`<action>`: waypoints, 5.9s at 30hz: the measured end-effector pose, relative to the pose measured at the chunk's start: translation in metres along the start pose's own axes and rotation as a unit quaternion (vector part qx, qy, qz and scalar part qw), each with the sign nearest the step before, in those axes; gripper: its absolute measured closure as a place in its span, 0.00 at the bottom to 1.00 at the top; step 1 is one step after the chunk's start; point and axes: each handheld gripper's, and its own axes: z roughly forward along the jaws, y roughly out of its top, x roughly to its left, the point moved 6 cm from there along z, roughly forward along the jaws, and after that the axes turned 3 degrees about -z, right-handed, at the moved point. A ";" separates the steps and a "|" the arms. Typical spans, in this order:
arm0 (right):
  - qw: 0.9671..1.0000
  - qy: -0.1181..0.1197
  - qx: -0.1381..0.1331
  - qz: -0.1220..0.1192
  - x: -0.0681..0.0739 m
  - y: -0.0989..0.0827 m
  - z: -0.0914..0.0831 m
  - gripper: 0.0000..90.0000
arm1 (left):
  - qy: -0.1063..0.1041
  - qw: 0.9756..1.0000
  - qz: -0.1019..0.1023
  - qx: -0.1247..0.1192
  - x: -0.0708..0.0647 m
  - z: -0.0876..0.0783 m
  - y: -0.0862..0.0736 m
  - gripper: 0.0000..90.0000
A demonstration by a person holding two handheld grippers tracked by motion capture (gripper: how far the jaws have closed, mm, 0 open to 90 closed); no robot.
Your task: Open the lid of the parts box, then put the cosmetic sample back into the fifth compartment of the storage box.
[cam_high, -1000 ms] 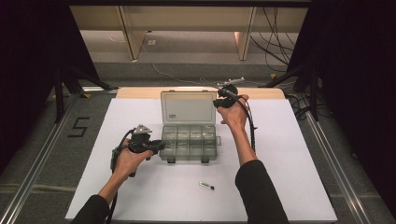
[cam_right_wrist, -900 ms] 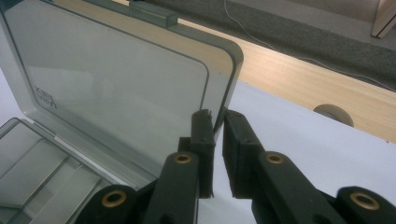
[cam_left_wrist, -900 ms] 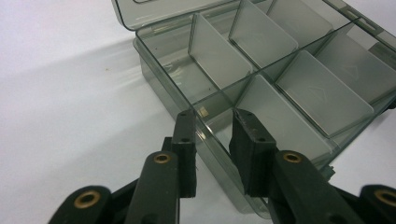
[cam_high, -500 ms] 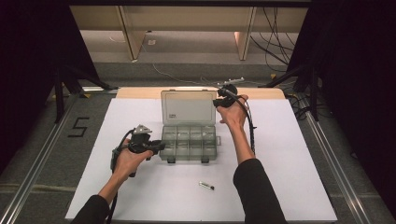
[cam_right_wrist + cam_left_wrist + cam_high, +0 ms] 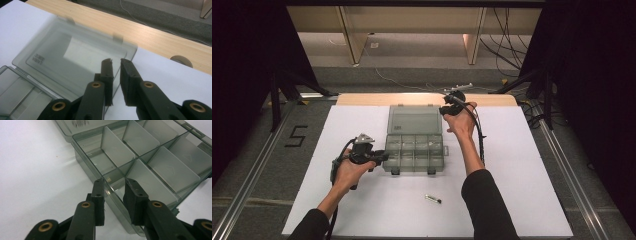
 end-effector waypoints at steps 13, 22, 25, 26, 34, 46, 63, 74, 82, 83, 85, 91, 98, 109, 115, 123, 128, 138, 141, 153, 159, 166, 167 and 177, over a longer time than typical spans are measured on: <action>0.998 0.026 -0.008 -0.052 0.011 0.003 -0.013 0.59 | 0.008 1.000 -0.010 -0.011 0.003 -0.003 0.003 0.61; 0.990 0.054 -0.023 -0.131 0.037 0.005 -0.046 0.38 | 0.010 0.999 -0.015 -0.030 0.000 -0.012 0.006 0.40; 0.988 0.066 -0.024 -0.141 0.044 0.002 -0.054 0.35 | 0.006 0.999 -0.018 -0.051 -0.006 -0.019 0.007 0.38; 0.987 0.071 -0.022 -0.141 0.048 0.001 -0.058 0.34 | 0.006 0.999 -0.011 -0.052 -0.006 -0.023 0.007 0.37; 0.973 0.111 -0.030 -0.199 0.080 -0.024 -0.091 0.28 | -0.006 0.995 -0.009 -0.104 -0.024 -0.051 0.006 0.29; 0.964 0.141 0.005 -0.225 0.103 -0.066 -0.113 0.27 | -0.025 0.989 0.012 -0.147 -0.056 -0.072 -0.009 0.21; 0.937 0.197 0.098 -0.271 0.130 -0.125 -0.105 0.26 | -0.029 0.984 0.025 -0.172 -0.067 -0.088 -0.027 0.21; 0.917 0.209 0.154 -0.302 0.146 -0.149 -0.101 0.32 | -0.028 0.983 0.031 -0.179 -0.071 -0.092 -0.032 0.20; 0.907 0.215 0.181 -0.313 0.149 -0.160 -0.092 0.36 | -0.030 0.982 0.038 -0.180 -0.072 -0.092 -0.033 0.20; 0.906 0.210 0.187 -0.315 0.149 -0.162 -0.090 0.37 | -0.030 0.982 0.040 -0.180 -0.072 -0.092 -0.033 0.20; 0.905 0.210 0.195 -0.316 0.150 -0.164 -0.089 0.38 | -0.028 0.982 0.038 -0.182 -0.072 -0.093 -0.033 0.21; 0.899 0.205 0.208 -0.327 0.153 -0.169 -0.085 0.42 | -0.029 0.981 0.040 -0.185 -0.071 -0.095 -0.033 0.20; 0.891 0.214 0.229 -0.327 0.158 -0.174 -0.081 0.49 | -0.028 0.982 0.041 -0.185 -0.072 -0.094 -0.034 0.20; 0.889 0.206 0.250 -0.324 0.157 -0.174 -0.075 0.60 | -0.026 0.982 0.042 -0.185 -0.071 -0.094 -0.033 0.21; 0.883 0.199 0.254 -0.342 0.151 -0.172 -0.072 0.72 | -0.026 0.981 0.044 -0.186 -0.071 -0.094 -0.033 0.21; 0.881 0.196 0.260 -0.344 0.150 -0.172 -0.073 0.84 | -0.024 0.981 0.045 -0.189 -0.072 -0.095 -0.033 0.21; 0.880 0.199 0.256 -0.347 0.149 -0.172 -0.072 0.90 | -0.024 0.981 0.045 -0.188 -0.071 -0.095 -0.033 0.21; 0.891 0.198 0.242 -0.330 0.149 -0.164 -0.079 0.90 | -0.023 0.981 0.045 -0.186 -0.071 -0.094 -0.033 0.20; 0.893 0.197 0.231 -0.333 0.147 -0.157 -0.083 0.90 | -0.023 0.981 0.045 -0.186 -0.071 -0.094 -0.034 0.21; 0.905 0.189 0.199 -0.325 0.144 -0.131 -0.093 0.90 | -0.024 0.981 0.037 -0.189 -0.070 -0.092 -0.034 0.21; 0.908 0.185 0.188 -0.326 0.145 -0.115 -0.090 0.90 | -0.020 0.981 0.041 -0.189 -0.070 -0.093 -0.034 0.21; 0.910 0.179 0.184 -0.325 0.148 -0.100 -0.088 0.90 | -0.023 0.981 0.039 -0.189 -0.070 -0.092 -0.034 0.20; 0.908 0.181 0.188 -0.327 0.148 -0.098 -0.088 0.90 | -0.022 0.981 0.038 -0.189 -0.070 -0.093 -0.034 0.21; 0.912 0.180 0.186 -0.319 0.148 -0.083 -0.081 0.90 | -0.023 0.980 0.042 -0.193 -0.070 -0.092 -0.033 0.20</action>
